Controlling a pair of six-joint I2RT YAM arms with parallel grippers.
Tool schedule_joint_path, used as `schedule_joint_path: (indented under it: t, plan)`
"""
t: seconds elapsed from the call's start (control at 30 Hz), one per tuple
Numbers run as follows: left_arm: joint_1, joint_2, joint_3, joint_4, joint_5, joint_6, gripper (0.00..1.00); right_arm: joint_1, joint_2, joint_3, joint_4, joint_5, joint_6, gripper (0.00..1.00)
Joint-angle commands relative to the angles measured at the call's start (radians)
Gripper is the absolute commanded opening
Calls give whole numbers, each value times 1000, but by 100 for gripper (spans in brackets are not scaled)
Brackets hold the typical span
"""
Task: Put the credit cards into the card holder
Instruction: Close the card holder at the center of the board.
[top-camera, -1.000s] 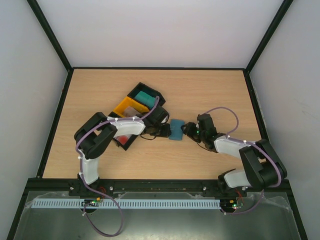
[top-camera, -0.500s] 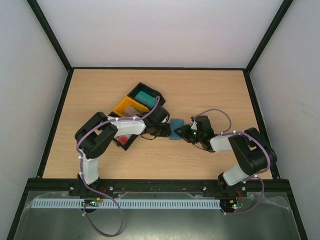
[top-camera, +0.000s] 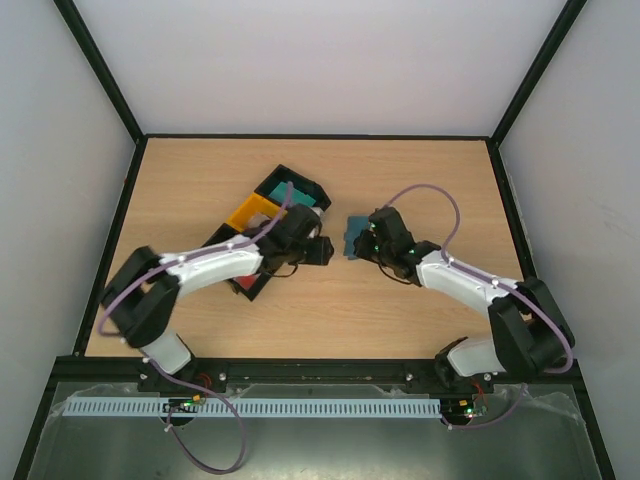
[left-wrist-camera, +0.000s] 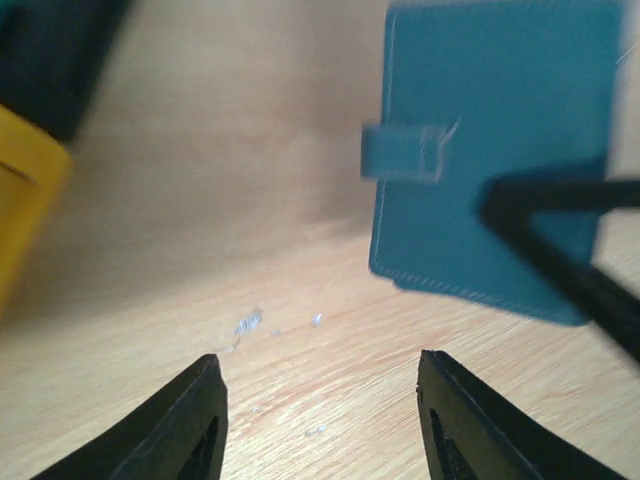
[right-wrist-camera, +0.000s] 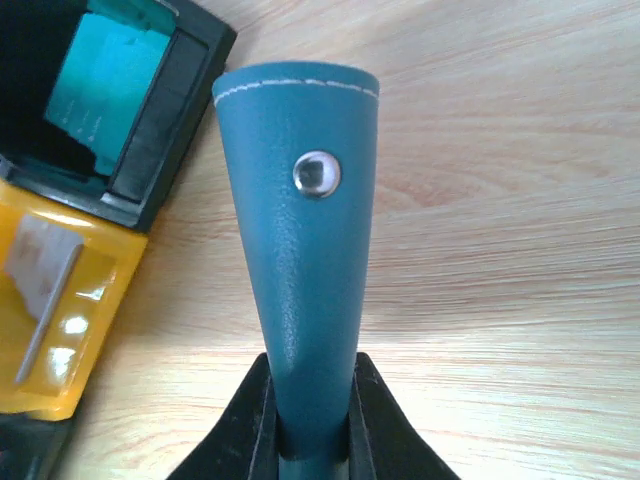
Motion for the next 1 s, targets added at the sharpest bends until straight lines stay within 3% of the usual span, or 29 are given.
schedule_joint_path:
  t: [0.0, 0.23, 0.5, 0.63, 0.8, 0.97]
  plan:
    - [44, -203, -18, -47, -127, -15, 57, 81, -22, 130, -464, 395, -55, 2]
    - [126, -421, -35, -101, -159, 19, 68, 195, 3, 257, -846, 763, 91, 2]
    - [176, -467, -37, -127, -96, 45, 70, 351, 371, 364, -995, 879, 236, 2]
    - [196, -475, -40, -145, -88, 45, 71, 414, 490, 494, -907, 773, 181, 8]
    - [230, -496, -39, -166, -82, 61, 72, 415, 478, 489, -631, 483, 100, 46]
    - [251, -476, -32, -171, -12, 74, 71, 380, 418, 473, -475, 311, 65, 59]
